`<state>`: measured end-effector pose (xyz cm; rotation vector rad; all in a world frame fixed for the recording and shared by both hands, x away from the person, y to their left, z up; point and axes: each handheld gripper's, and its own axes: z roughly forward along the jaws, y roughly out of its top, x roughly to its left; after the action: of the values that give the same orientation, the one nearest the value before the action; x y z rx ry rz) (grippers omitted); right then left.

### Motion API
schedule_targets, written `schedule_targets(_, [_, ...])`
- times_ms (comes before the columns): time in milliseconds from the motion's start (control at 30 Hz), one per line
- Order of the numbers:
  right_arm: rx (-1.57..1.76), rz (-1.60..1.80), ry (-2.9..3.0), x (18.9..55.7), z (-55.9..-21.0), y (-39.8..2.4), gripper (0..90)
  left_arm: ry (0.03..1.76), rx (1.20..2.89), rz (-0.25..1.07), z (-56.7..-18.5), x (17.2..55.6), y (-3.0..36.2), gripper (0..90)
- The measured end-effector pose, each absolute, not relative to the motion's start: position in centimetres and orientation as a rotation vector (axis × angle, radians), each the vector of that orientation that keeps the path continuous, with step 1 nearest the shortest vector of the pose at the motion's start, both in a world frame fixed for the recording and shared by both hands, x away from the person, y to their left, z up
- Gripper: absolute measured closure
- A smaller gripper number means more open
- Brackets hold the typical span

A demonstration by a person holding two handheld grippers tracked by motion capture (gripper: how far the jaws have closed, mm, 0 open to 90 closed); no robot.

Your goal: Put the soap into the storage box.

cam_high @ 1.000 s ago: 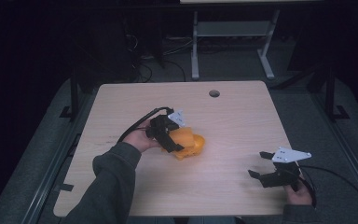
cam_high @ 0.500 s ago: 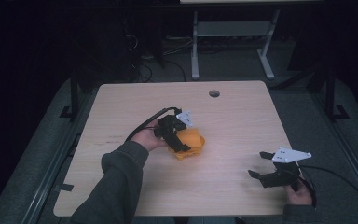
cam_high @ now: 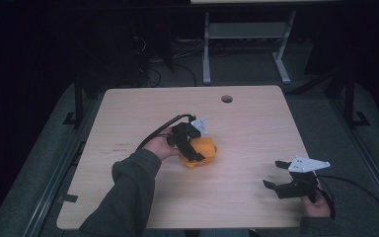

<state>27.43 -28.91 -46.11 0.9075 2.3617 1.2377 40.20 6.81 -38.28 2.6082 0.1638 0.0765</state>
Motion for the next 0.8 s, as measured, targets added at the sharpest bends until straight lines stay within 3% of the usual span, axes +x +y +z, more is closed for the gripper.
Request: schedule_targets(800, [0.908, 1.236, 2.362, 27.37, -46.06, -28.77, 13.7, 0.201, 2.643, 0.059, -39.25, 40.03, 7.03, 19.3])
